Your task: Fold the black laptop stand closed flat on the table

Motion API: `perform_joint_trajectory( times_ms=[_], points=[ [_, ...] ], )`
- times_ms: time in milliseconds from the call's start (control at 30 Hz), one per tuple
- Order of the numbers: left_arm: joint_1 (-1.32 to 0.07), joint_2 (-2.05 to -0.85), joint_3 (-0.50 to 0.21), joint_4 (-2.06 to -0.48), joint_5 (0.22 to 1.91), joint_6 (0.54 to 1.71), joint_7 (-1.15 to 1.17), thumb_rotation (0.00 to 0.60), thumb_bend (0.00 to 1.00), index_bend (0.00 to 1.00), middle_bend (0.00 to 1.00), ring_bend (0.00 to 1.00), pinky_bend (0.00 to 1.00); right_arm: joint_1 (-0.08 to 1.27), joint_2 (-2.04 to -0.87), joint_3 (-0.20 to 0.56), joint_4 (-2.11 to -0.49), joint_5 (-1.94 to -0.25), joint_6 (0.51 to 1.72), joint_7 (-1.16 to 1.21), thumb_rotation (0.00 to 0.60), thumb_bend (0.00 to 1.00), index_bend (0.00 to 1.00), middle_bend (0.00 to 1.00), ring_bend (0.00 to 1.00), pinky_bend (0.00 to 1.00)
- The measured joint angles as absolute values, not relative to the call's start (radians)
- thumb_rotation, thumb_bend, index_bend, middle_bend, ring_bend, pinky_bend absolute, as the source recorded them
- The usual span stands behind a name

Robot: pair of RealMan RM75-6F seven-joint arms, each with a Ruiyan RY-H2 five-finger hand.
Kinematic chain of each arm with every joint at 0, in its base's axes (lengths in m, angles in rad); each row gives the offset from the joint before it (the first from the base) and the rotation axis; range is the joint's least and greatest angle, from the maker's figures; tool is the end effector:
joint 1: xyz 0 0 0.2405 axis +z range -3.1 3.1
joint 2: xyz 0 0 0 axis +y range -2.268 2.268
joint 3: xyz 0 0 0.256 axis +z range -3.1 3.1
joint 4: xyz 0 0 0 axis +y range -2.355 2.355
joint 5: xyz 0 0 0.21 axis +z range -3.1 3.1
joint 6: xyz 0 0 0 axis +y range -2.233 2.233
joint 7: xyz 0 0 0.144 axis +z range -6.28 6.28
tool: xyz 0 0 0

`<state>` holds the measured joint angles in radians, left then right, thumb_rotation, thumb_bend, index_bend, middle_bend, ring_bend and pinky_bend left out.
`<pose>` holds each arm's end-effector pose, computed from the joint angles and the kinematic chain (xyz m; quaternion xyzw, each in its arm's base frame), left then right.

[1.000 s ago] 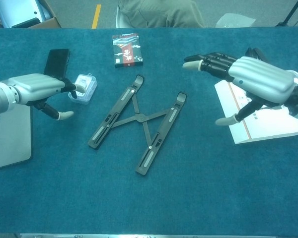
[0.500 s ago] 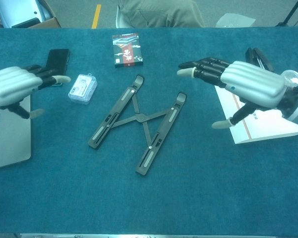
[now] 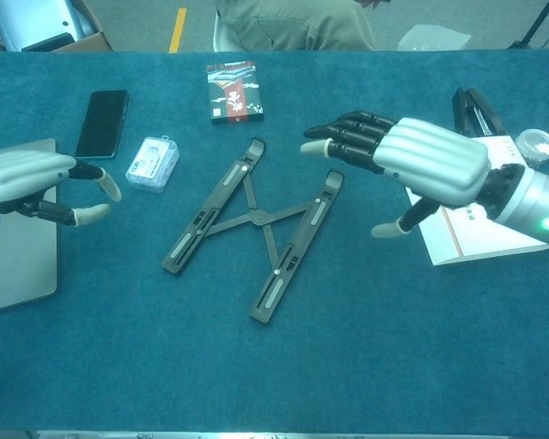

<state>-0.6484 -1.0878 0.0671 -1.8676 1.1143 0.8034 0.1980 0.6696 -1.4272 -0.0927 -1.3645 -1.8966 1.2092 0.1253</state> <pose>-0.2208 0.2577 0.0583 -0.7712 -0.4853 -0.2159 0.3510 -0.1746 -0.2690 0.0067 0.8429 -0.2160 0.4379 0.2259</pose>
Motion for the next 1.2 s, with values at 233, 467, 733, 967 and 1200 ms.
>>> perform_joint_trajectory(
  times_ms=[233, 467, 733, 967, 1200],
  points=[
    [-0.689, -1.041, 0.047, -1.912, 1.047, 0.677, 0.108, 0.201, 0.34, 0.21, 0.13, 0.05, 0.09, 0.698, -1.470, -0.086, -1.320, -1.909, 1.199, 0.124, 0.600, 0.02, 0.00, 0.00, 0.00, 0.06],
    [-0.689, -1.044, 0.043, -1.890, 1.132, 0.687, 0.108, 0.600, 0.34, 0.20, 0.15, 0.08, 0.09, 0.704, -1.482, -0.090, -1.285, -1.916, 1.217, 0.129, 0.600, 0.02, 0.00, 0.00, 0.00, 0.06],
    [-0.653, -1.150, 0.070, -1.747, 1.366, 0.837, 0.247, 0.600, 0.34, 0.05, 0.07, 0.05, 0.09, 0.705, -1.474, -0.098, -1.291, -1.913, 1.224, 0.119, 0.600, 0.02, 0.00, 0.00, 0.00, 0.05],
    [-0.637, -1.260, 0.075, -1.618, 1.485, 0.901, 0.224, 0.600, 0.34, 0.00, 0.00, 0.00, 0.09, 0.700, -1.487, -0.091, -1.283, -1.892, 1.221, 0.088, 0.600, 0.00, 0.00, 0.00, 0.00, 0.05],
    [-0.644, -1.334, 0.078, -1.504, 1.577, 0.937, 0.206, 0.600, 0.34, 0.00, 0.00, 0.00, 0.03, 0.698, -1.477, -0.089, -1.299, -1.891, 1.237, 0.079, 0.600, 0.00, 0.00, 0.00, 0.00, 0.05]
  ],
)
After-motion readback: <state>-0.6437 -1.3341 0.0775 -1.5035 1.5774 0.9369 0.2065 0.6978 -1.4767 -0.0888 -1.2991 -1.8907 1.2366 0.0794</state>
